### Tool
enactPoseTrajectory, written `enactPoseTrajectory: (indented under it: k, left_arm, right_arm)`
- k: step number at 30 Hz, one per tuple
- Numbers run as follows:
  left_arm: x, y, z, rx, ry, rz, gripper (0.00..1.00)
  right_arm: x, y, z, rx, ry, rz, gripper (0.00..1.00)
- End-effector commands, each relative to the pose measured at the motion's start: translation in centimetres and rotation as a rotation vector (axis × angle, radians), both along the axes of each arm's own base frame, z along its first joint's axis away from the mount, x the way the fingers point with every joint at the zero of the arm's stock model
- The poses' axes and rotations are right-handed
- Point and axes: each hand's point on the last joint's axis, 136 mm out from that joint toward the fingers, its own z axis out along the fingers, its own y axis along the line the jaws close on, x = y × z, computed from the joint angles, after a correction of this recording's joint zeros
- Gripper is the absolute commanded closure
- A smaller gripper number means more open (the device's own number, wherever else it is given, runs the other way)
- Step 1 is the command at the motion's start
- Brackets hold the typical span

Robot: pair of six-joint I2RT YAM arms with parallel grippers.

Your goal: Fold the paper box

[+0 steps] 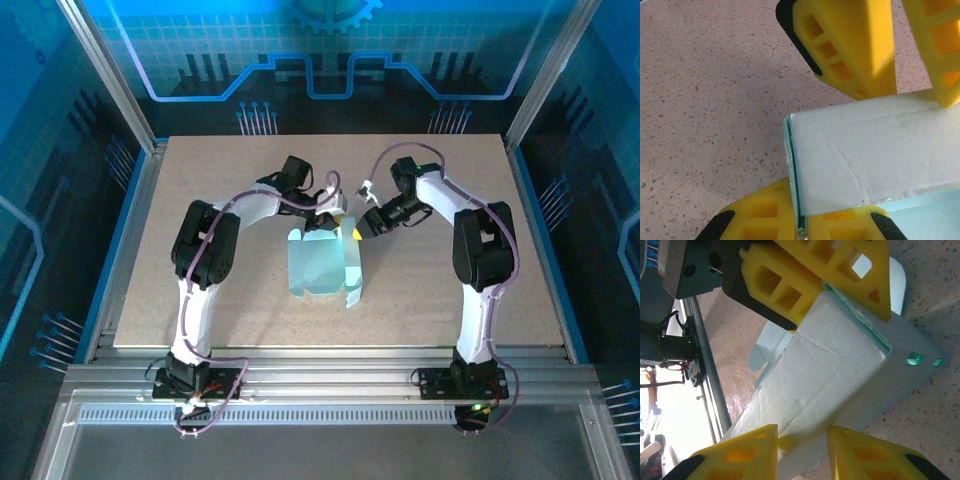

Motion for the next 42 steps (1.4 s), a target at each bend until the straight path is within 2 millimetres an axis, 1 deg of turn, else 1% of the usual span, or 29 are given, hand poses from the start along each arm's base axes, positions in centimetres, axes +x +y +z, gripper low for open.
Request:
enactPoseTrajectory:
  k: [1, 5, 10, 12, 16, 19, 23, 25, 29, 32, 36, 39, 42]
  left_arm:
    - [-0.6, -0.3, 0.6, 0.001, -0.001, 0.025, 0.98]
    - [-0.6, -0.1, 1.1, -0.016, -0.017, 0.047, 1.0]
    - [-0.2, -0.1, 2.3, -0.052, -0.055, 0.079, 1.0]
    - [0.5, 0.0, 2.9, -0.077, -0.065, 0.11, 1.0]
    - [2.2, 0.4, 4.6, -0.151, -0.04, 0.197, 1.0]
    - [4.0, 1.1, 6.1, -0.205, 0.04, 0.309, 1.0]
    - [6.3, 2.4, 7.4, -0.249, 0.133, 0.495, 1.0]
    - [7.2, 3.0, 8.1, -0.284, 0.191, 0.575, 1.0]
    - [8.2, 4.2, 9.4, -0.371, 0.326, 0.711, 1.0]
    - [8.4, 4.7, 10.0, -0.416, 0.393, 0.783, 1.0]
    - [8.9, 5.3, 10.6, -0.482, 0.456, 0.87, 1.0]
    - [9.1, 6.2, 10.9, -0.56, 0.494, 0.95, 1.0]
    - [9.5, 7.6, 11.5, -0.645, 0.495, 1.042, 1.0]
  right_arm:
    - [0.6, 1.0, 1.0, 0.023, -0.061, -0.014, 0.67]
    - [1.1, 1.0, 2.0, 0.022, -0.097, -0.052, 0.62]
    - [2.7, 0.0, 3.4, -0.009, -0.172, -0.155, 0.46]
    - [3.6, -0.6, 4.1, -0.018, -0.196, -0.215, 0.41]
    - [5.0, -2.1, 5.7, -0.012, -0.24, -0.329, 0.37]
    - [5.8, -3.4, 7.0, -0.014, -0.287, -0.408, 0.36]
    - [6.2, -5.3, 8.7, -0.01, -0.335, -0.5, 0.36]
    - [6.3, -6.1, 9.4, 0.005, -0.35, -0.541, 0.36]
    - [6.3, -7.9, 10.8, 0.035, -0.371, -0.628, 0.36]
    - [6.0, -8.8, 11.9, 0.045, -0.404, -0.671, 0.36]
    - [5.8, -9.8, 12.8, 0.06, -0.438, -0.735, 0.36]
    - [5.6, -10.7, 13.5, 0.079, -0.469, -0.803, 0.36]
    - [5.3, -12.6, 14.3, 0.068, -0.508, -0.915, 0.36]
